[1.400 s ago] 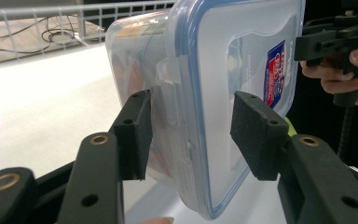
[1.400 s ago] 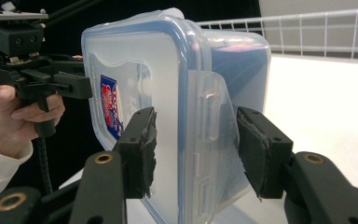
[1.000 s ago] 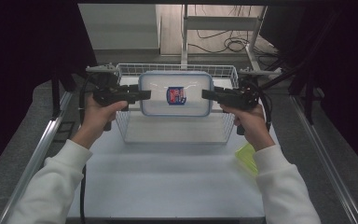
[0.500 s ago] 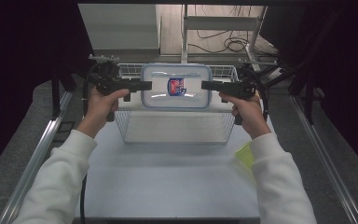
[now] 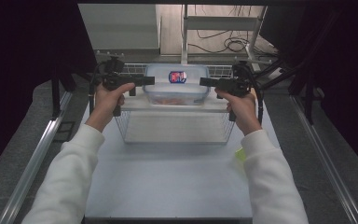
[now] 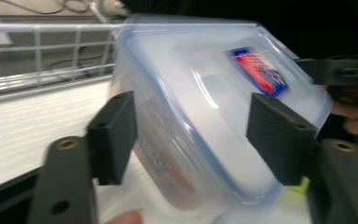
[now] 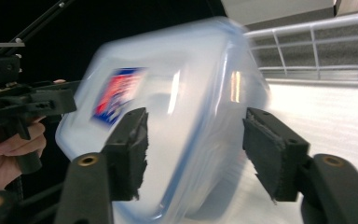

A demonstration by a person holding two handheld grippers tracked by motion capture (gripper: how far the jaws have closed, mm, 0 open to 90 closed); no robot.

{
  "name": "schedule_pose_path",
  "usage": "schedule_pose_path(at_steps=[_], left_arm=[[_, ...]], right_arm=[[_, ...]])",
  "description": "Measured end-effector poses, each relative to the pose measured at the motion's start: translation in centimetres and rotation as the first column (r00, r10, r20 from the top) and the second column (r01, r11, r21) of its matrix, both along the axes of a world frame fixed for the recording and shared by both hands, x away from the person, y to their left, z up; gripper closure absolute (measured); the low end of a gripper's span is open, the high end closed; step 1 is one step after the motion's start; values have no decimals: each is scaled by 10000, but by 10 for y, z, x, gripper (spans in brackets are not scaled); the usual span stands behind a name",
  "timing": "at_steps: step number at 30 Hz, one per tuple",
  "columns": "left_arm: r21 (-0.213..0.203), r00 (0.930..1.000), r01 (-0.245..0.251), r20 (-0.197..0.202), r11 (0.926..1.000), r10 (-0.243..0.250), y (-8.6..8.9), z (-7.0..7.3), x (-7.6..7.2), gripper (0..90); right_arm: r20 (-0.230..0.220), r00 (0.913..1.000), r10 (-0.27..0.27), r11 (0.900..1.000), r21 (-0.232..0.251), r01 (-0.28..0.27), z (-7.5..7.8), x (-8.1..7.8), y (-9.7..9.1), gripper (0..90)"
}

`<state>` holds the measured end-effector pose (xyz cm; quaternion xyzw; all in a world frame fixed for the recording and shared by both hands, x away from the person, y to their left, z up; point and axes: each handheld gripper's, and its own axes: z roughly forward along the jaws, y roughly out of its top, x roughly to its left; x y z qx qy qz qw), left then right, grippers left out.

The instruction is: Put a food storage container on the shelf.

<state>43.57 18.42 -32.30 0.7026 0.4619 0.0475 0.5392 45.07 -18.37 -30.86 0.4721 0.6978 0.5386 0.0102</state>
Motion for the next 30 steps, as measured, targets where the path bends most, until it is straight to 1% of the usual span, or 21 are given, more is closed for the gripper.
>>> schedule_pose_path(at_steps=[1,3,4,6,9,11,12,14,15,16,17,19,21,24,26,27,28,29,30], left_arm=[[-53,9999,-143,-68,9999,143,1,-1,1,254],[-254,9995,-306,-3,9992,306,3,-1,1,216],[-233,9994,-350,36,9991,351,4,-1,0,195],[-206,9993,-339,117,9992,341,5,0,-1,191],[-303,9993,-265,274,9992,273,6,3,-7,188],[-405,9991,-208,355,9990,222,7,4,-11,187],[-437,9993,-121,362,9990,137,7,5,-14,184],[-365,9982,-203,553,9991,223,7,6,-21,174],[-421,9974,-146,704,9990,176,8,7,-26,178],[-455,9972,-73,736,9989,106,8,7,-29,178],[-499,9970,-12,773,9988,51,8,7,-33,178],[-460,9962,89,869,9989,-49,8,7,-40,178],[-323,9947,37,1030,9995,-4,8,6,-48,179],[-71,9928,-59,1197,10000,67,7,4,-60,178],[141,9898,-64,1421,9999,44,7,0,-70,178],[137,9883,-41,1527,9999,20,8,-3,-76,179],[3,9885,18,1514,10000,-18,8,-5,-80,179],[-222,9890,207,1467,9995,-172,9,-9,-84,179],[-333,9894,412,1404,9986,-362,9,-13,-89,178]], right_arm=[[41,10000,-62,10000,-48,62,0,-1,1,372],[93,9997,-224,9997,78,223,-1,-4,2,370],[163,9995,-279,9996,30,278,-1,-6,3,367],[364,9987,-356,9993,-91,360,-1,-9,2,365],[475,9980,-424,9991,-29,426,1,-14,-1,351],[666,9968,-438,9990,7,439,2,-18,-3,356],[732,9964,-439,9990,2,440,3,-21,-4,361],[889,9953,-383,9993,39,381,4,-27,-7,373],[941,9950,-347,9994,52,344,4,-29,-9,379],[1002,9946,-281,9996,56,277,3,-32,-11,380],[1009,9946,-231,9997,17,231,3,-34,-12,383],[1094,9939,-164,9998,-96,176,2,-37,-15,387],[1216,9925,-127,9999,-99,140,0,-41,-19,387],[1270,9919,43,10000,-24,-40,-3,-47,-25,385],[1344,9909,126,9999,29,-131,-5,-52,-28,385],[1365,9905,186,9998,31,-192,-7,-55,-30,385],[1419,9895,285,9996,48,-294,-9,-59,-32,385],[1433,9891,339,9994,53,-351,-11,-62,-33,385],[1450,9886,404,9991,45,-415,-13,-65,-35,382]])
